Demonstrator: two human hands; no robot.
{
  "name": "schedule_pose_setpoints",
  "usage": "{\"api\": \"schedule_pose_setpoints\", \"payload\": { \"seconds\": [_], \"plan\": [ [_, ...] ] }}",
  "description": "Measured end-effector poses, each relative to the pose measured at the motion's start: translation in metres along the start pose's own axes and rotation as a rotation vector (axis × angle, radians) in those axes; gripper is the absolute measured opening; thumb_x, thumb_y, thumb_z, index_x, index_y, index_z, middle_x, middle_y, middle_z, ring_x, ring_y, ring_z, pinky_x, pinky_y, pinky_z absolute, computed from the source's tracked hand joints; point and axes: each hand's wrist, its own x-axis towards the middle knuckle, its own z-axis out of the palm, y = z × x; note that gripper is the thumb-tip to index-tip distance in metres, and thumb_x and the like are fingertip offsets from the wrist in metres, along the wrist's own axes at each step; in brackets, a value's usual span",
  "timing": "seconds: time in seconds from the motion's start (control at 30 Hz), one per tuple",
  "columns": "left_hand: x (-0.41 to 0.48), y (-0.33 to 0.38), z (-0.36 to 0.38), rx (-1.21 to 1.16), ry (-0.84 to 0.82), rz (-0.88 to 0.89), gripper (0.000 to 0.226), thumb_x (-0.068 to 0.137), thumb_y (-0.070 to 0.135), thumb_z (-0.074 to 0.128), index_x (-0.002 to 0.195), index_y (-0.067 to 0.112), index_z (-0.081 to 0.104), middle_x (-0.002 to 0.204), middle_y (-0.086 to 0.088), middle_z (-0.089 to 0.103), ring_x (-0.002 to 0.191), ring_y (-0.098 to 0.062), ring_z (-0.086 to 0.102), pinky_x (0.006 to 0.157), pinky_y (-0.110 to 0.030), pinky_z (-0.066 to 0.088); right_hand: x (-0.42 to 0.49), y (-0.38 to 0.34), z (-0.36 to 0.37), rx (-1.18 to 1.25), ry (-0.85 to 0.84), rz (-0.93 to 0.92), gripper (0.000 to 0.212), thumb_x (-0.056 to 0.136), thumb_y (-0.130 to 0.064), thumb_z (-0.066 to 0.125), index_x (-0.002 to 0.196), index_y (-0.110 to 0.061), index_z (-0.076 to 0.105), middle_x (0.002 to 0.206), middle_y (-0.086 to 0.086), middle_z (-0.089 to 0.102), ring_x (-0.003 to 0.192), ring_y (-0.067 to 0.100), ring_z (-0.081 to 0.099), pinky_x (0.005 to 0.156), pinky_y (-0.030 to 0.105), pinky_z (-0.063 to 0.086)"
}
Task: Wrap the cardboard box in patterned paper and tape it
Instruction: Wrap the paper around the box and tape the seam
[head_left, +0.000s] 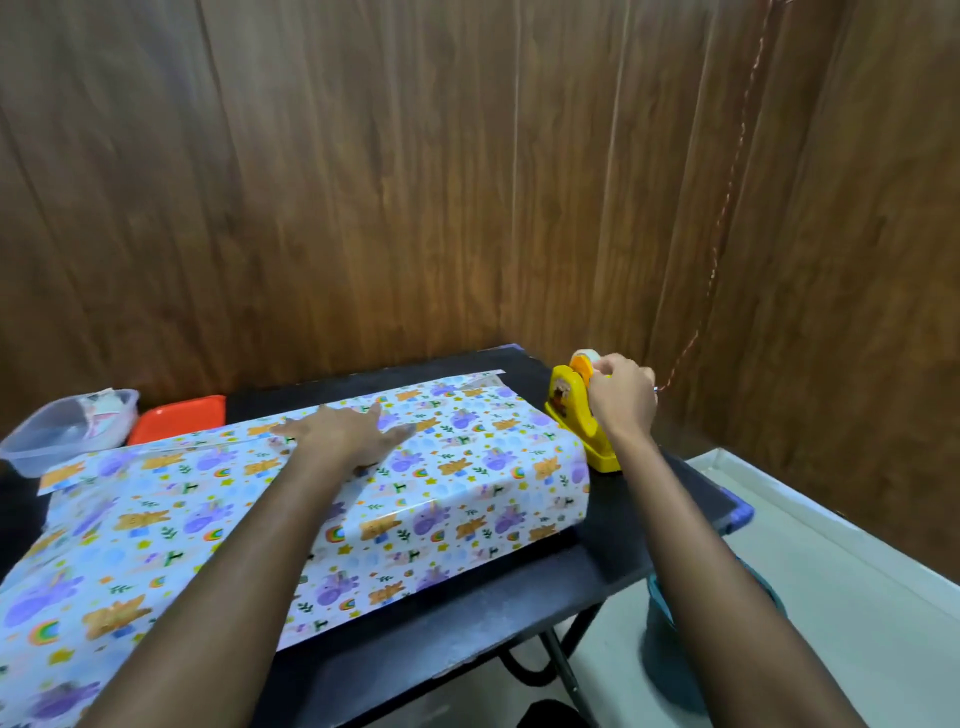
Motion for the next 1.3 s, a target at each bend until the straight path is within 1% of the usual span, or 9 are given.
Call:
{"api": "schedule_pose_setpoints", "payload": {
  "seconds": [0.13, 0.33, 0.57, 0.67, 0.77, 0.87, 0.97, 1.13, 1.3],
  "plan": [
    [-0.001, 0.004, -0.002, 0.001, -0.018, -0.018, 0.083, 0.077, 0.083, 0.012, 0.148, 0.041, 0.002, 0.156, -0.003, 0.021, 0.142, -0.032, 0.018, 0.107, -0.066, 0.015, 0.025, 0.028, -0.008, -0.142, -0.251, 0.278, 0.036, 0.093, -0.026, 0.05, 0.118, -0.002, 0.058, 0.126, 0.016, 0.057, 0.123, 0.035, 0.045, 0.1, 0.041, 0.037],
    [-0.002, 0.003, 0.0, -0.004, -0.02, -0.033, 0.085, 0.075, 0.084, 0.01, 0.148, 0.042, 0.001, 0.156, -0.007, 0.018, 0.144, -0.032, 0.01, 0.109, -0.062, 0.016, 0.047, 0.04, -0.013, 0.278, -0.297, 0.45, 0.035, 0.084, -0.009, 0.069, 0.112, 0.009, 0.059, 0.121, 0.021, 0.06, 0.112, 0.033, 0.057, 0.09, 0.038, 0.046],
    [-0.016, 0.008, -0.005, -0.006, -0.03, -0.044, 0.079, 0.081, 0.079, 0.011, 0.148, 0.039, 0.0, 0.158, -0.009, 0.01, 0.145, -0.032, 0.006, 0.11, -0.064, 0.012, 0.056, 0.033, -0.02, 0.243, -0.463, 0.455, 0.057, 0.084, -0.014, 0.07, 0.132, 0.006, 0.044, 0.139, 0.018, 0.046, 0.128, 0.033, 0.045, 0.098, 0.04, 0.041],
    [-0.015, 0.007, -0.005, -0.006, -0.044, -0.039, 0.08, 0.08, 0.08, 0.01, 0.148, 0.039, 0.0, 0.158, -0.01, 0.009, 0.145, -0.032, 0.005, 0.111, -0.063, 0.012, 0.059, 0.028, -0.021, 0.101, -0.57, 0.484, 0.058, 0.087, -0.022, 0.066, 0.136, 0.001, 0.043, 0.134, 0.016, 0.049, 0.12, 0.03, 0.052, 0.098, 0.037, 0.046],
    [-0.018, 0.008, -0.006, 0.002, -0.049, -0.036, 0.079, 0.081, 0.079, 0.009, 0.148, 0.039, -0.001, 0.158, -0.011, 0.008, 0.144, -0.033, 0.006, 0.112, -0.06, 0.013, 0.064, 0.027, -0.022, -0.017, -0.654, 0.46, 0.057, 0.09, -0.025, 0.063, 0.137, -0.001, 0.042, 0.117, 0.014, 0.049, 0.101, 0.026, 0.053, 0.085, 0.036, 0.046],
    [-0.02, 0.009, -0.007, 0.003, -0.045, -0.031, 0.078, 0.082, 0.078, 0.009, 0.149, 0.038, -0.001, 0.157, -0.011, 0.01, 0.145, -0.032, 0.006, 0.112, -0.058, 0.013, 0.069, 0.024, -0.023, 0.055, -0.631, 0.429, 0.037, 0.09, -0.022, 0.064, 0.118, 0.0, 0.054, 0.112, 0.015, 0.051, 0.083, 0.024, 0.056, 0.068, 0.035, 0.048],
    [-0.025, 0.01, -0.008, 0.0, -0.035, -0.026, 0.075, 0.085, 0.075, 0.01, 0.149, 0.038, 0.0, 0.157, -0.011, 0.012, 0.144, -0.032, 0.009, 0.113, -0.055, 0.015, 0.073, 0.016, -0.03, 0.213, -0.502, 0.386, 0.013, 0.087, -0.012, 0.066, 0.083, -0.002, 0.058, 0.089, 0.008, 0.055, 0.082, 0.018, 0.051, 0.073, 0.031, 0.047],
    [-0.025, 0.01, -0.008, 0.012, -0.034, -0.026, 0.076, 0.084, 0.076, 0.009, 0.149, 0.037, 0.0, 0.157, -0.012, 0.011, 0.144, -0.033, 0.009, 0.113, -0.057, 0.016, 0.056, 0.032, -0.038, 0.233, -0.552, 0.542, 0.015, 0.094, -0.011, 0.053, 0.081, -0.008, 0.057, 0.07, 0.003, 0.048, 0.056, 0.01, 0.042, 0.044, 0.02, 0.035],
    [-0.025, 0.01, -0.009, 0.019, -0.029, -0.035, 0.076, 0.083, 0.077, 0.009, 0.149, 0.039, 0.0, 0.157, -0.011, 0.01, 0.144, -0.033, 0.009, 0.111, -0.06, 0.015, 0.034, 0.061, -0.02, 0.479, -0.487, 0.65, 0.031, 0.093, -0.025, 0.058, 0.065, -0.011, 0.054, 0.058, 0.001, 0.059, 0.06, 0.012, 0.052, 0.056, 0.023, 0.038]
  ]
}}
